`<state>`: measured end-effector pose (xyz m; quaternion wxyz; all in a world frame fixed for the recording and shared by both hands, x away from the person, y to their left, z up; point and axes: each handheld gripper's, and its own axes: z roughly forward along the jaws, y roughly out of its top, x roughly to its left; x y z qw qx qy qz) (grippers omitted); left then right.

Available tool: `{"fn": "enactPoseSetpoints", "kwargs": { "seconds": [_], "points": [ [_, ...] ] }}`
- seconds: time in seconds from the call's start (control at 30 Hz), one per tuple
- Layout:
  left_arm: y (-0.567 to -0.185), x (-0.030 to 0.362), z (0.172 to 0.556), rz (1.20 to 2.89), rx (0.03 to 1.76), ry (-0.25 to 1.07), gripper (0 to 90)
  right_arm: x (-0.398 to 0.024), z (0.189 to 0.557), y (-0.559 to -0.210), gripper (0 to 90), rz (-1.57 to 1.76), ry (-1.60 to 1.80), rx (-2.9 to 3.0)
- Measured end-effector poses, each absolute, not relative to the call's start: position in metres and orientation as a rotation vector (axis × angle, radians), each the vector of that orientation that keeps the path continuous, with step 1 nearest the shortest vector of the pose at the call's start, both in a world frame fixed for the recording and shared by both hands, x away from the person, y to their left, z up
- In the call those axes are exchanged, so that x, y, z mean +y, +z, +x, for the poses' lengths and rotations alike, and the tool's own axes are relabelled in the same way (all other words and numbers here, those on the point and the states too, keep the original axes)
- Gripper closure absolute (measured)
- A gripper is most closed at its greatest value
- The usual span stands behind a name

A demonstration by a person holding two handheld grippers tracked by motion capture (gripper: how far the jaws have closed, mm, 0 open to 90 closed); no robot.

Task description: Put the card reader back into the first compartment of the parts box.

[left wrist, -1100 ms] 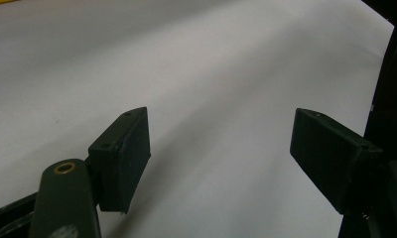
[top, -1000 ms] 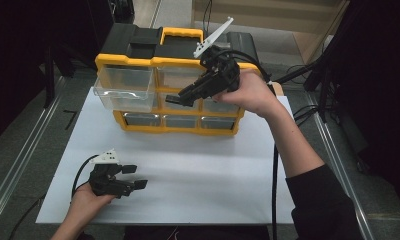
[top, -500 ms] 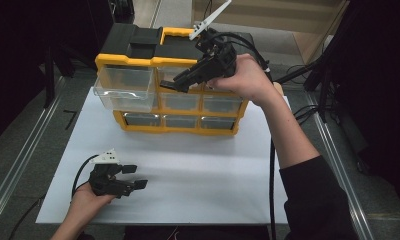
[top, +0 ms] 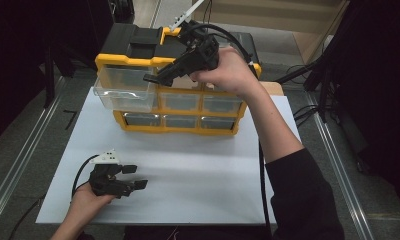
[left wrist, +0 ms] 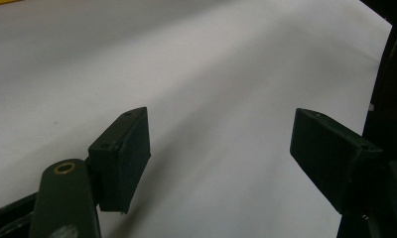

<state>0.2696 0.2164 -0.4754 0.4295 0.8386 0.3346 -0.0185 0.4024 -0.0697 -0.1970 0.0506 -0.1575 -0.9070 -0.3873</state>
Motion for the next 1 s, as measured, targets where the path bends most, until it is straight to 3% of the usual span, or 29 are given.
{"fn": "enactPoseSetpoints", "kwargs": {
  "seconds": [1.0],
  "points": [
    [-0.475,0.216,0.269,2.088,0.823,-0.053,25.1,0.0,0.419,-0.2,70.9,-0.545,-1.15,-2.79]
  ]
}}
